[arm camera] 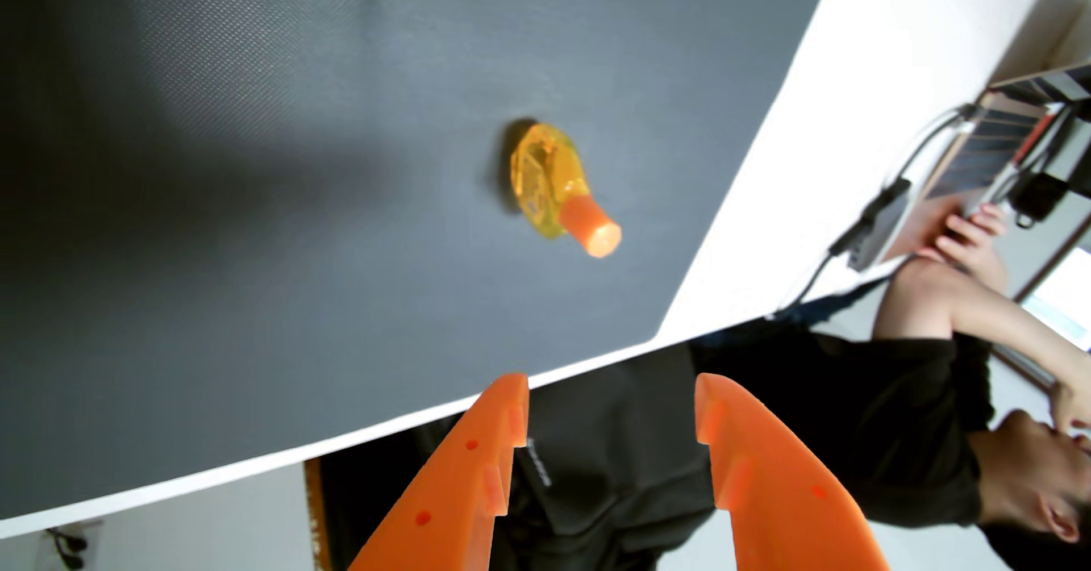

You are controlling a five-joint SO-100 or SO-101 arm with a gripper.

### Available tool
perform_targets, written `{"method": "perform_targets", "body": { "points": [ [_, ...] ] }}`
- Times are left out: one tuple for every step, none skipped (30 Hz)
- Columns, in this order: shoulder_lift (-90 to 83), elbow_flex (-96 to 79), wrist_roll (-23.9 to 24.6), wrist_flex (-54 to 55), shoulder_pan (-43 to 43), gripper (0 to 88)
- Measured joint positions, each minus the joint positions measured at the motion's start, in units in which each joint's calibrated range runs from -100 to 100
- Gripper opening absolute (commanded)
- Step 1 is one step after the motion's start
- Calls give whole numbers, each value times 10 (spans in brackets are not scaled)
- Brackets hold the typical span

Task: Grab the eyedrops

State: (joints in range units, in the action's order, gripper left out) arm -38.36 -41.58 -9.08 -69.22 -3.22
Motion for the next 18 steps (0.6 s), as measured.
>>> {"method": "perform_targets", "body": {
  "points": [
    [21,9,0,0,0,172],
    [44,22,0,0,0,172],
    [65,33,0,0,0,172],
    [84,45,-3,0,0,173],
    [103,58,-8,-5,0,181],
    [125,74,-12,-11,0,196],
    [143,91,-16,-20,0,214],
    [162,111,-18,-29,2,232],
    [181,134,-19,-44,7,243],
    [200,156,-22,-58,14,250],
    [220,179,-25,-70,19,250],
    [239,203,-28,-83,22,249],
    [260,228,-30,-95,24,250],
    [280,252,-32,-107,28,251],
    [299,277,-36,-116,33,253],
    [318,304,-38,-128,37,255],
    [337,328,-42,-138,41,255],
    [357,350,-42,-146,42,255]
  ]
}}
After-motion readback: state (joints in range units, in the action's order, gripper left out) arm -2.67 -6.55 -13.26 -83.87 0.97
